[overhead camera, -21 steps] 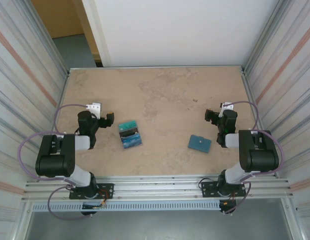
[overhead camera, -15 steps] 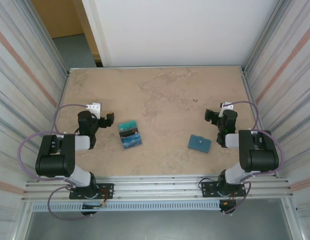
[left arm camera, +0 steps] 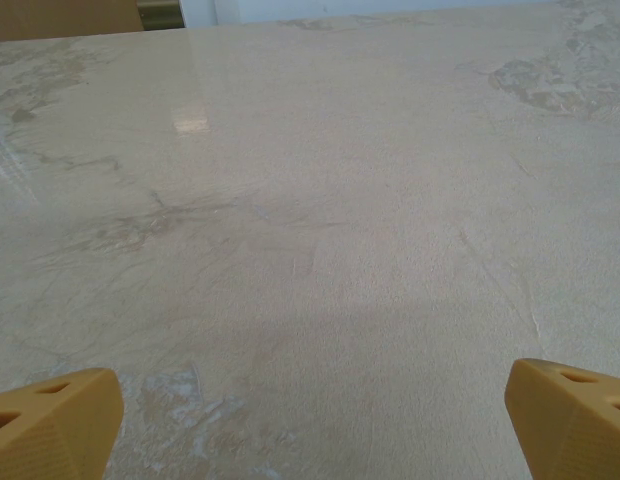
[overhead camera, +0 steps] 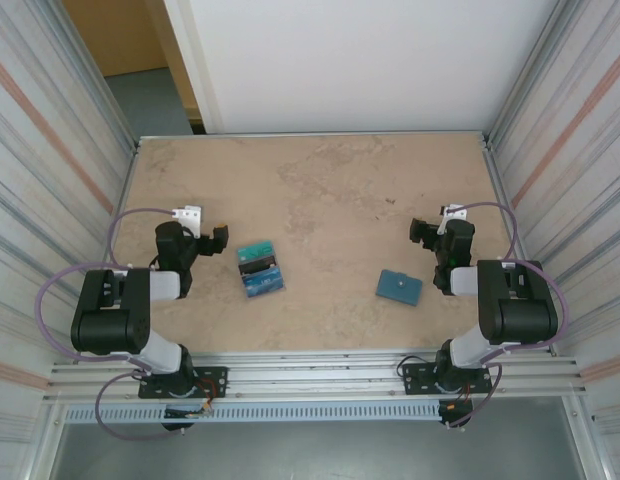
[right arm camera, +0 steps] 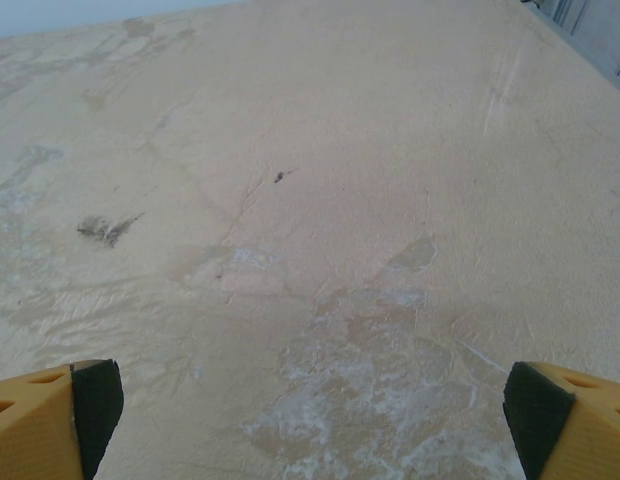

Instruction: Take the credit cards out of the card holder

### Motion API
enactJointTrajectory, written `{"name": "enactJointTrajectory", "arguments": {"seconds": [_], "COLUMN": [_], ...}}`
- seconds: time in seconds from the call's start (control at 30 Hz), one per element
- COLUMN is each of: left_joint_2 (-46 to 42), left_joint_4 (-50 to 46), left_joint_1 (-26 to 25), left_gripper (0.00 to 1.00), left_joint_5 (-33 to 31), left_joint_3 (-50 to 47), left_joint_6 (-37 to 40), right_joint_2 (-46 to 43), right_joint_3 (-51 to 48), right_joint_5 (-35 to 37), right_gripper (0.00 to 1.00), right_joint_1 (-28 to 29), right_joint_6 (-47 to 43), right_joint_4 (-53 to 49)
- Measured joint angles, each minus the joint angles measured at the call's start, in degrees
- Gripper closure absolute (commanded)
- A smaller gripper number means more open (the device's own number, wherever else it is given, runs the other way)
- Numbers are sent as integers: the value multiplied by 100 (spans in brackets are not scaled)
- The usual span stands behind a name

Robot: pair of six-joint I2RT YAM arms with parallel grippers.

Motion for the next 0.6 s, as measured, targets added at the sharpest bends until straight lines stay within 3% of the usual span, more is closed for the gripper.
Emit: {"name": "enactJointTrajectory", "arguments": {"seconds": [0.6], "left_joint_2": [-208], "left_joint_4": [-350], "left_joint_1": [0], "left_gripper": [1], "left_joint_5": [-2], "left_joint_3": [13], "left_joint_6": [-2], "right_joint_2": [-2], "right_joint_3": [4], "right_joint_5": [-179], "right_gripper": [1], "right_joint_1": [-74], "right_joint_6": [0], "right_joint_4": [-33]}}
